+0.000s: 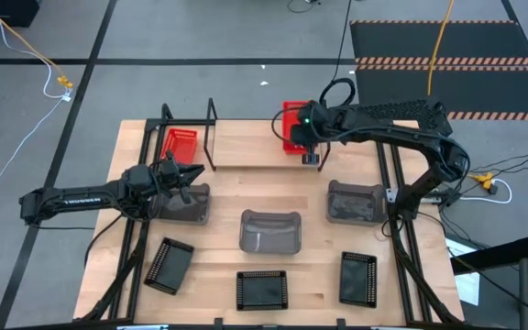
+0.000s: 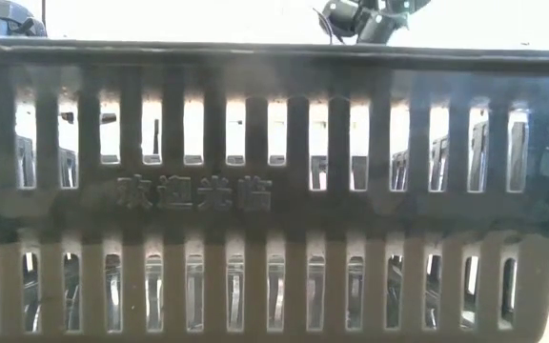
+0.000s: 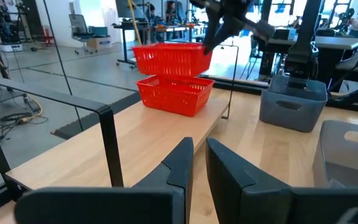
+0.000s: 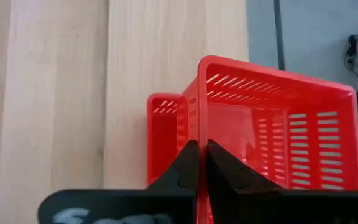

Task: Stack baskets on shelf by color
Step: Stack the right red bin on top of the other red bin on the shelf

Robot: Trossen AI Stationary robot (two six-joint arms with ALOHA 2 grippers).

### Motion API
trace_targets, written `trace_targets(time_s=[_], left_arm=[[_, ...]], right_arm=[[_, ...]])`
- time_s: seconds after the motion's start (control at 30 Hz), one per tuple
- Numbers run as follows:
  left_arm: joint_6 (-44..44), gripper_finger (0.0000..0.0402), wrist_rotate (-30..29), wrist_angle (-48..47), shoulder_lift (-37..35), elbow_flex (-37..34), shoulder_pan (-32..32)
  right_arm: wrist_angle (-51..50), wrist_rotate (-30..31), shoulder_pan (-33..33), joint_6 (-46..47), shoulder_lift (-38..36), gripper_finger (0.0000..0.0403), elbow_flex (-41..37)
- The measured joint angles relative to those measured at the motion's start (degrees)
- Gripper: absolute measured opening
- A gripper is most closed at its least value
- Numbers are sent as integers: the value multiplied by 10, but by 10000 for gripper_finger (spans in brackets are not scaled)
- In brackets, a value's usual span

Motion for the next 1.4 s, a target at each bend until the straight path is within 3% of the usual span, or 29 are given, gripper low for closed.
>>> trace_targets(time_s=[0.43,0.6,0.73,1.4], left_arm=[[-1,47,0,0,0,0,0],[0,47,0,0,0,0,0],[0,47,0,0,0,0,0],[-2,47,0,0,0,0,0]], right_arm=[[87,-2,-1,22,0,3,-88],[88,-7,0,35,0,8,-96],[81,-51,0,50,0,20,-97],[73,-62,0,71,0,30,-97]])
